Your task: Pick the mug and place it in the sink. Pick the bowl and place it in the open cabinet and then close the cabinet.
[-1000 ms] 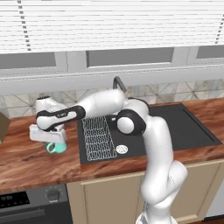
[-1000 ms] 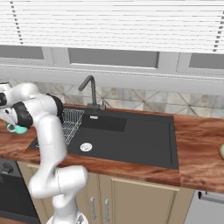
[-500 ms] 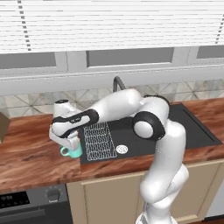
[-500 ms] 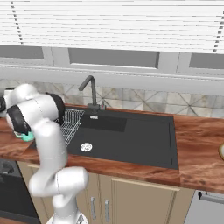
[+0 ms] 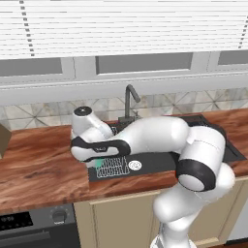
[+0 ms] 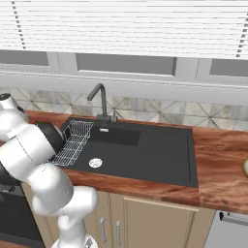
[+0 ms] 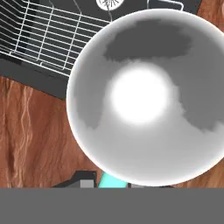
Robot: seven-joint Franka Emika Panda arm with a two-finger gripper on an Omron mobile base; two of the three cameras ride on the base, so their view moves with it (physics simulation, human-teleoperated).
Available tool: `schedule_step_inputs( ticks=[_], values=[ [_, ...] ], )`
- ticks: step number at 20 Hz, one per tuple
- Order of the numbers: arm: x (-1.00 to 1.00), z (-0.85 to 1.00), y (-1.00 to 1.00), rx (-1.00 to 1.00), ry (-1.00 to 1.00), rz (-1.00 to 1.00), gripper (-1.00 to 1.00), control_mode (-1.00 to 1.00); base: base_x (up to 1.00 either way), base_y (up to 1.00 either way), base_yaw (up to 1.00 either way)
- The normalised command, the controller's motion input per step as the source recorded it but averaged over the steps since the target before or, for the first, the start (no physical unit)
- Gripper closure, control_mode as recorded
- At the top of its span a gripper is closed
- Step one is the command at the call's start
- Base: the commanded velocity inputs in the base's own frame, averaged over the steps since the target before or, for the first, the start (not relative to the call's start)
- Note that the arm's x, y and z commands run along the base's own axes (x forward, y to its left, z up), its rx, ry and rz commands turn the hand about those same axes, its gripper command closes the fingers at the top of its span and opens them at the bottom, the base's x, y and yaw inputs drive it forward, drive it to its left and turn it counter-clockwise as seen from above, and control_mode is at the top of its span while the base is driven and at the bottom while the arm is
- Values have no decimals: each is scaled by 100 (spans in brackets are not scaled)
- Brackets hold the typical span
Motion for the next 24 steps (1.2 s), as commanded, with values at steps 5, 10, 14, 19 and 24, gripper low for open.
schedule_step_inputs(
  ticks=[5,10,14,19,24],
  values=[
    [6,25,-49,6,3,-7,100,-100,0,0,0],
    [0,23,-72,10,1,11,100,-100,0,0,0],
    [-1,15,-62,2,0,19,100,-100,0,0,0],
    [0,0,-56,0,0,23,100,-100,0,0,0],
    [0,0,-25,0,0,8,100,-100,0,0,0]
  ],
)
